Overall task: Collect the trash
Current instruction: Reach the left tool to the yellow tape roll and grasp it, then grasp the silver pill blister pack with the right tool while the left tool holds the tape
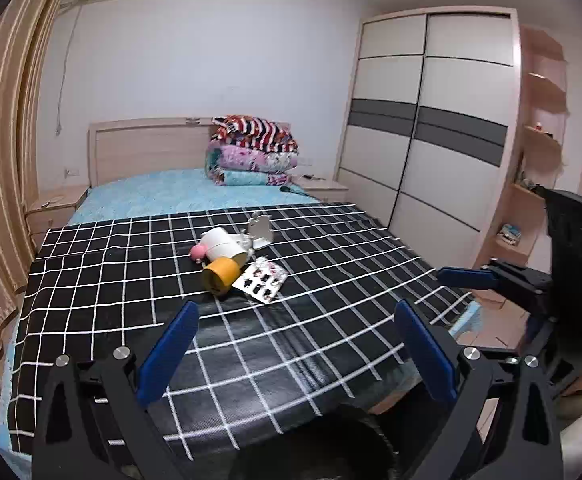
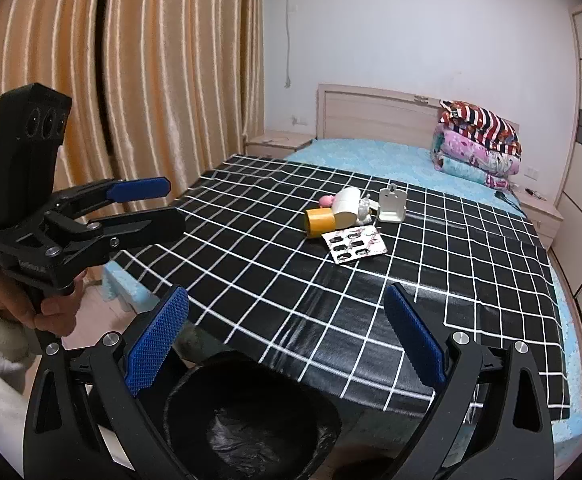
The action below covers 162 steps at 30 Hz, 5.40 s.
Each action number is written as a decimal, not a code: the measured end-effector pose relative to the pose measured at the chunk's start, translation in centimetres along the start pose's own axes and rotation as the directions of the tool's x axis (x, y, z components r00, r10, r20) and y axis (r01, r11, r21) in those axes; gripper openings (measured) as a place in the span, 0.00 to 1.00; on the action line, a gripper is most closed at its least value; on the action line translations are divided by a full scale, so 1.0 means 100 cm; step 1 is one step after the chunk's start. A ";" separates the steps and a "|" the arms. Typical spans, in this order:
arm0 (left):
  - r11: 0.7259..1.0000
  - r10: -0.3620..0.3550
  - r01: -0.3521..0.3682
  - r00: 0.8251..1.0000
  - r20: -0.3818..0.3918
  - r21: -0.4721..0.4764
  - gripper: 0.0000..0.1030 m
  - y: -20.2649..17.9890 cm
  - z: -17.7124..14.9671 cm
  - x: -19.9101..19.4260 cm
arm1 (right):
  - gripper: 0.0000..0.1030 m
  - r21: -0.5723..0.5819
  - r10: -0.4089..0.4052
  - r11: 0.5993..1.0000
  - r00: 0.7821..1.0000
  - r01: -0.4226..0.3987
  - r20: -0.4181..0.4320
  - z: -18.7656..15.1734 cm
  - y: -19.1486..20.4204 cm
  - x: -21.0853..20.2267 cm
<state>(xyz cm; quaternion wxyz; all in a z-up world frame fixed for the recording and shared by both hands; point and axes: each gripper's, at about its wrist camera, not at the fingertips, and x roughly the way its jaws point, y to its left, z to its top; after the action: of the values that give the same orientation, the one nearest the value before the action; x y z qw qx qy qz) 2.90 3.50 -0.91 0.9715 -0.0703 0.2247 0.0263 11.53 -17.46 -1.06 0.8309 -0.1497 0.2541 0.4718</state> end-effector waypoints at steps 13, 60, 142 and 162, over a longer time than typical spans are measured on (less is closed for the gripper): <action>0.998 0.039 -0.044 0.990 -0.134 -0.039 0.90 0.071 0.017 0.096 | 0.95 -0.072 -0.070 0.995 0.993 0.064 -0.093 0.024 -0.021 0.096; 0.985 -0.108 0.060 0.945 -0.308 -0.162 0.45 0.126 0.015 0.238 | 0.05 -0.161 -0.162 0.979 0.959 0.127 -0.231 0.034 -0.064 0.234; 0.979 -0.100 0.065 0.979 -0.175 -0.196 0.45 0.075 -0.014 0.119 | 0.84 0.032 -0.079 0.996 0.971 0.089 -0.224 -0.014 -0.027 0.181; 0.975 -0.072 0.036 0.985 -0.156 -0.220 0.45 0.085 -0.013 0.110 | 0.84 0.302 -0.298 0.868 0.901 0.393 -0.316 -0.001 -0.022 0.227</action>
<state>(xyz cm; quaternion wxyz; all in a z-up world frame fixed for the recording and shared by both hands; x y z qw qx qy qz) 11.47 11.89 -7.99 0.9368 -0.1838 0.2972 0.0183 23.03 -2.56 -13.87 0.8749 -0.0994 0.4110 0.2359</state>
